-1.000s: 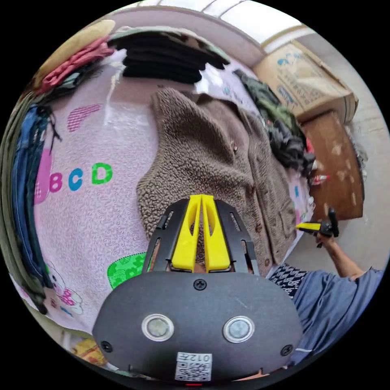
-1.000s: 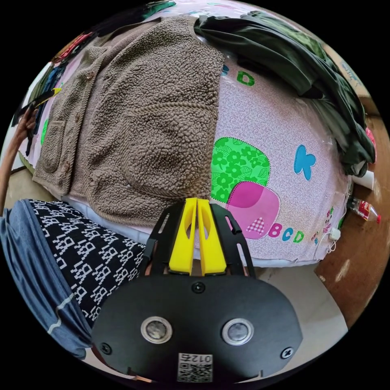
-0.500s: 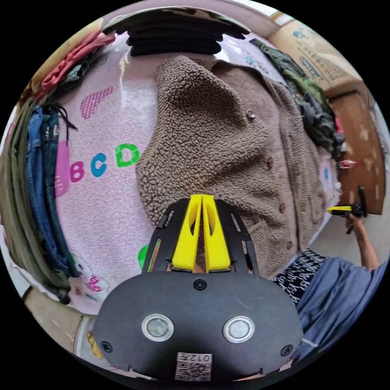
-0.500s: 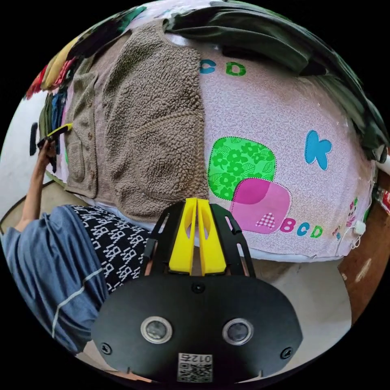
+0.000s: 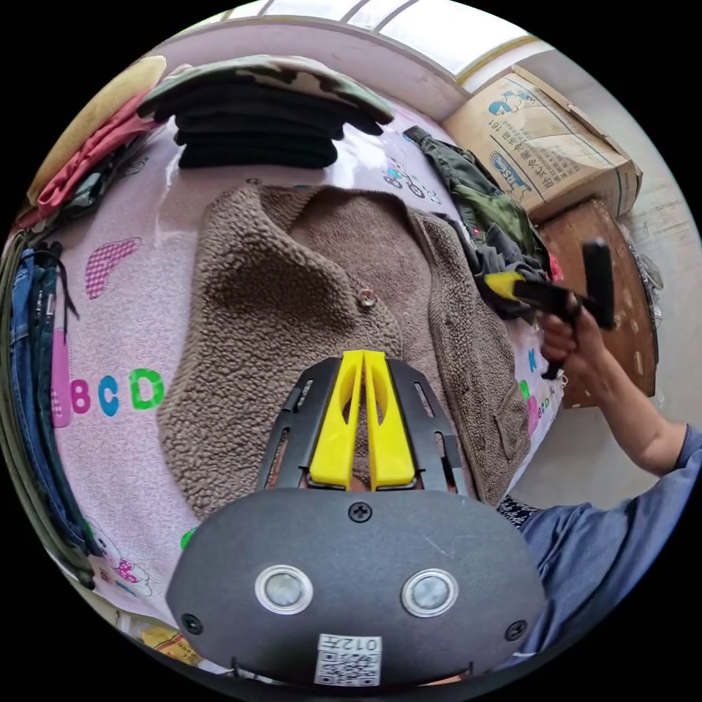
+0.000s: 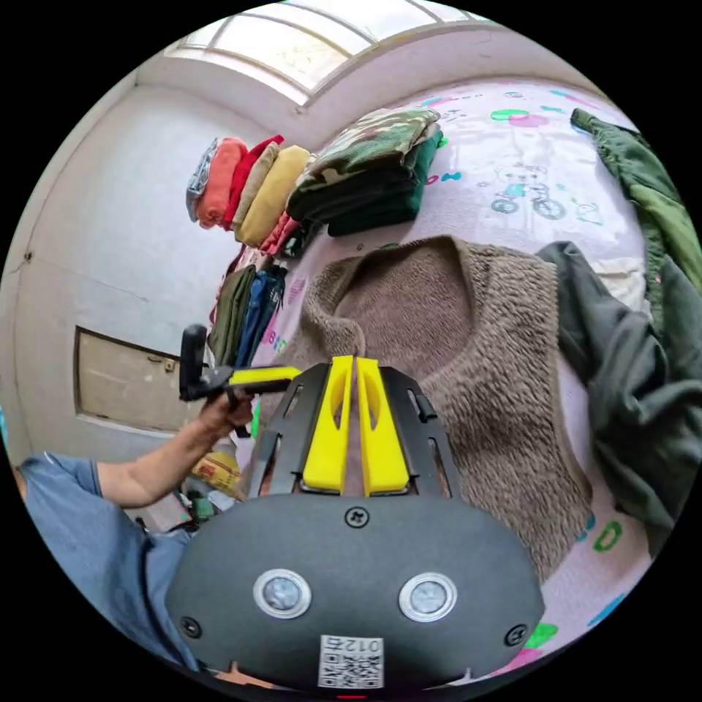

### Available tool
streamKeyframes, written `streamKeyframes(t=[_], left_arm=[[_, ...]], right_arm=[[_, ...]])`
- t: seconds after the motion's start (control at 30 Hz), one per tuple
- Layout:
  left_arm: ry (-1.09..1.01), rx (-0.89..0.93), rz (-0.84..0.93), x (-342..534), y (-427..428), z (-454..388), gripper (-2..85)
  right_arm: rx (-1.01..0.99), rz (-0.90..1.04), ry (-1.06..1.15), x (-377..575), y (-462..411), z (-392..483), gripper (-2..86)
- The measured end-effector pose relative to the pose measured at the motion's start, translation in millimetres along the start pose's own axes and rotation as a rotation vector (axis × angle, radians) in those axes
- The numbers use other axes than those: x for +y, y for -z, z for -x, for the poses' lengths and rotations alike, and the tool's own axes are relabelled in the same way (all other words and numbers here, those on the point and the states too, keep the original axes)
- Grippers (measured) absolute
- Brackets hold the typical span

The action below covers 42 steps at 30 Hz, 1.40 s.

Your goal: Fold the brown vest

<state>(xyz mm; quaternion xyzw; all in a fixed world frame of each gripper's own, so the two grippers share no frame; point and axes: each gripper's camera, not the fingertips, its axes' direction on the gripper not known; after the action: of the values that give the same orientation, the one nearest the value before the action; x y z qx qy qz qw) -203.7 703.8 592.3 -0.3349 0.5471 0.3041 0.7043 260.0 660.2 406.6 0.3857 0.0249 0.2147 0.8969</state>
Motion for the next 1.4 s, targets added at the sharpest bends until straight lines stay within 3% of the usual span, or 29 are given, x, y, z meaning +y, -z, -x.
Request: streamKeyframes(t=[0.07, 0.33, 0.53, 0.73, 0.93, 1.03, 1.1, 1.17, 1.3, 1.4], left_arm=[[-0.007, -0.002, 0.016, 6, -11, 1, -0.1], [-0.014, 0.089, -0.021, 40, -8, 6, -0.1], [-0.082, 0.174, 0.134, 60, -38, 8, -0.1], [-0.091, 0.272, 0.245, 80, -48, 22, -0.1], [-0.051, 0.333, 0.260, 85, -47, 48, -0.1], [-0.064, 0.308, 0.256, 80, -38, 54, -0.1], [-0.108, 0.198, 0.255, 79, -26, 55, -0.1], [-0.094, 0.113, 0.194, 79, -3, 72, -0.1], [0.027, 0.245, -0.096, 62, 64, 134, -0.2], [0.181, 0.099, -0.276, 37, 112, 199, -0.2]], right_arm=[[-0.091, 0.003, -0.074, -49, -47, -15, 2.9], [-0.137, 0.014, -0.185, -137, -135, -32, 6.5], [-0.160, 0.057, -0.155, -164, -149, -22, 2.0], [0.131, 0.137, 0.127, -232, -111, 38, 1.2], [0.479, 0.395, 0.345, -255, -172, 71, 2.5], [0.445, 0.277, 0.310, -242, -150, 84, 2.6], [0.349, 0.226, 0.305, -223, -130, 91, 2.5], [0.234, 0.244, 0.266, -190, -118, 83, 2.5], [0.122, 0.259, 0.168, -140, -112, 58, 2.5], [0.063, 0.242, 0.088, -110, -111, 43, 2.5]])
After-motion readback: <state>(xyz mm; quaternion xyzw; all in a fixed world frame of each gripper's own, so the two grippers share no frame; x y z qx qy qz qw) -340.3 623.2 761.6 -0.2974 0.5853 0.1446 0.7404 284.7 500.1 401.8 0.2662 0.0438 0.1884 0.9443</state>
